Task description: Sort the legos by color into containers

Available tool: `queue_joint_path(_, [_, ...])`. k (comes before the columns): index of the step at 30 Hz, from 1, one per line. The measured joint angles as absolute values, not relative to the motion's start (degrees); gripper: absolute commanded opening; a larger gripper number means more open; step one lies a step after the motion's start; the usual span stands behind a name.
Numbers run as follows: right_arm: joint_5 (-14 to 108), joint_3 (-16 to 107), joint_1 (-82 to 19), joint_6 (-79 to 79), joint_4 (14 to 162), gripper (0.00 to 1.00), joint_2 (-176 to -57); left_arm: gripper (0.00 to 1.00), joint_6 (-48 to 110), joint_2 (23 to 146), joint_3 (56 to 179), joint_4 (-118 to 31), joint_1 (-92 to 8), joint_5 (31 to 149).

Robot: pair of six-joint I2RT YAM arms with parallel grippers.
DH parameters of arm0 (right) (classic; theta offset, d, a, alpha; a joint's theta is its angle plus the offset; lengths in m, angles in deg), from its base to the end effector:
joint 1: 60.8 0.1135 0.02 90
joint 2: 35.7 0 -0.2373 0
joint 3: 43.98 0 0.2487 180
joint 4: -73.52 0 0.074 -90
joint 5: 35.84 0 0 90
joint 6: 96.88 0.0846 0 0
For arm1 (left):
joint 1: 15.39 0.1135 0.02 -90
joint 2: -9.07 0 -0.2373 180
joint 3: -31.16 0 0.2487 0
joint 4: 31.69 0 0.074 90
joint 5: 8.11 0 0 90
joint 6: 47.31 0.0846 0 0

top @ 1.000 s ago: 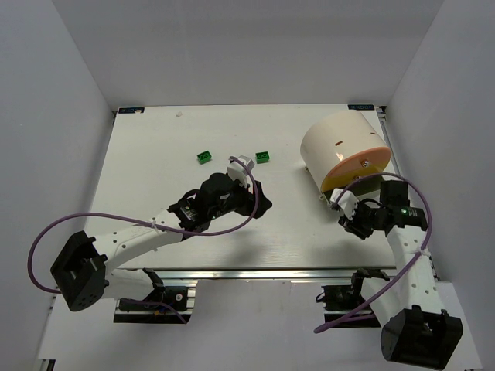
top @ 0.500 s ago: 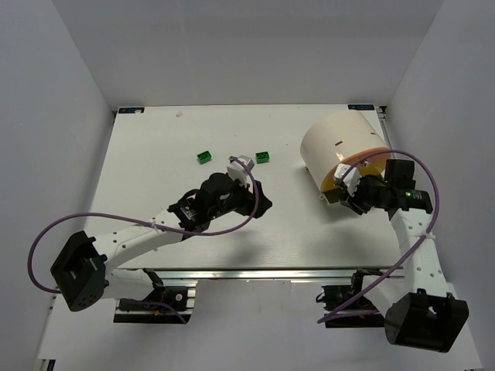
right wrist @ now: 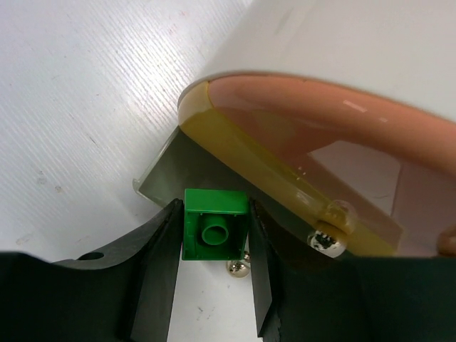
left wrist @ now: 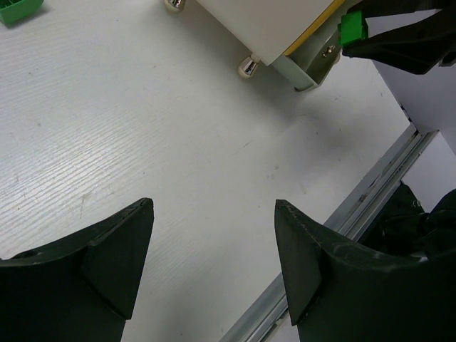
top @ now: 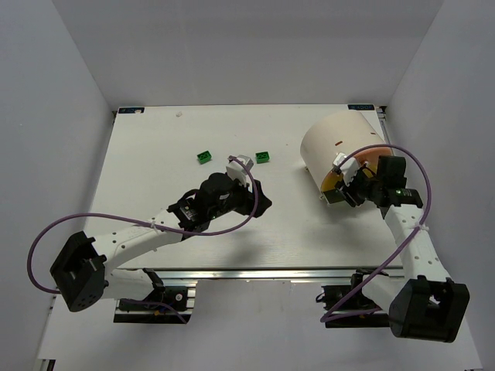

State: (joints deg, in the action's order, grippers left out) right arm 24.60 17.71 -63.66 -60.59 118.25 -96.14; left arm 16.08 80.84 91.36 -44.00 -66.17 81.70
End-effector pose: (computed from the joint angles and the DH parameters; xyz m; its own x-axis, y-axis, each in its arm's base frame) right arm 0.2604 0.0288 0.2238 -0.1536 -0.6943 -0.7031 -0.7399 0.5524 -0.3839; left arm 0.2117 -0.2589 0.2248 -0.5750 -0.0039 -0.8181 0.5763 0.7079 -0.4084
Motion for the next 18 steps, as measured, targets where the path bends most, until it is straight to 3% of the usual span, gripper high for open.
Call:
queue_joint_path(9, [28.3, 13.3, -62.1, -56.6, 113.5, 0.26, -96.2, 0.78, 15.7, 80.8, 91.4, -44.0, -66.2, 81.6])
queue_joint_path(15, [30.2, 12.4, -61.2, -54.9, 111.1, 0.44, -97.6, 0.78, 15.4, 80.8, 91.4, -44.2, -66.2, 81.5])
queue_joint_path(16, [30.5, 12.3, -61.2, -54.7, 110.8, 0.51, -97.7, 0.78, 15.3, 80.8, 91.4, -44.2, -66.2, 81.4])
queue_joint_path(18, [30.9, 12.2, -61.1, -54.1, 110.3, 0.53, -98.1, 0.78, 15.1, 80.8, 91.4, -44.2, -66.2, 81.4])
